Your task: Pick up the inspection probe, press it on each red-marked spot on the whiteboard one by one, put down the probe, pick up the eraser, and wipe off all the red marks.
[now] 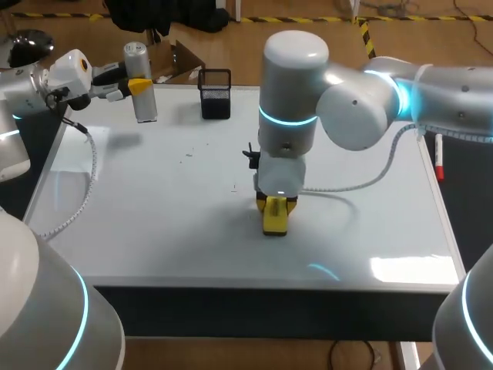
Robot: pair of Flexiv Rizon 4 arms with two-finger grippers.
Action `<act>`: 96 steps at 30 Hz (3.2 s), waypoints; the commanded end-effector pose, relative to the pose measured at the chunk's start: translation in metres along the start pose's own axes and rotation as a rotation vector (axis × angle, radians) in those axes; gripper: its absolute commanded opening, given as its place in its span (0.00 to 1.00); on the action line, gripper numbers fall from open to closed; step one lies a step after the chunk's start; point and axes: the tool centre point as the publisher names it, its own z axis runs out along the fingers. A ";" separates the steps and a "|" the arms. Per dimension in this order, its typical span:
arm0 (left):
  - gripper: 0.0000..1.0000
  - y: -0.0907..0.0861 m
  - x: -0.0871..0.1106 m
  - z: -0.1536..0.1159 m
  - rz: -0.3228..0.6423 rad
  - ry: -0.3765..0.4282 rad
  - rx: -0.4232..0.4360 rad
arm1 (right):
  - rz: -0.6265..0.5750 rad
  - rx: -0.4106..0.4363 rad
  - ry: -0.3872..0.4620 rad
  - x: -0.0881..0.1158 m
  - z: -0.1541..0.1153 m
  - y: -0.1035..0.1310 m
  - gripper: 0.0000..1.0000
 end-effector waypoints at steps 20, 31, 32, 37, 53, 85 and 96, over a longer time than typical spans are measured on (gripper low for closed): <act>0.00 -0.002 0.000 0.000 0.000 0.000 -0.002 | -0.022 0.102 0.026 0.025 -0.018 -0.003 0.00; 0.00 -0.002 0.000 0.000 0.000 0.000 -0.002 | -0.085 0.152 0.010 0.002 -0.051 -0.004 0.00; 0.00 -0.002 0.000 0.000 0.000 0.000 -0.002 | -0.091 0.147 0.001 -0.003 -0.049 -0.002 0.00; 0.00 -0.002 0.000 0.000 0.000 0.000 -0.002 | -0.099 0.115 -0.045 -0.029 -0.038 0.011 0.00; 0.00 -0.002 0.000 0.000 0.000 0.000 -0.002 | -0.103 0.036 -0.057 -0.066 -0.003 0.034 0.00; 0.00 -0.002 0.000 0.000 0.000 0.000 -0.002 | 0.039 -0.019 0.040 0.005 0.046 0.027 0.00; 0.00 -0.002 0.000 0.000 0.000 0.000 -0.002 | 0.078 -0.010 0.080 0.035 0.042 0.022 0.00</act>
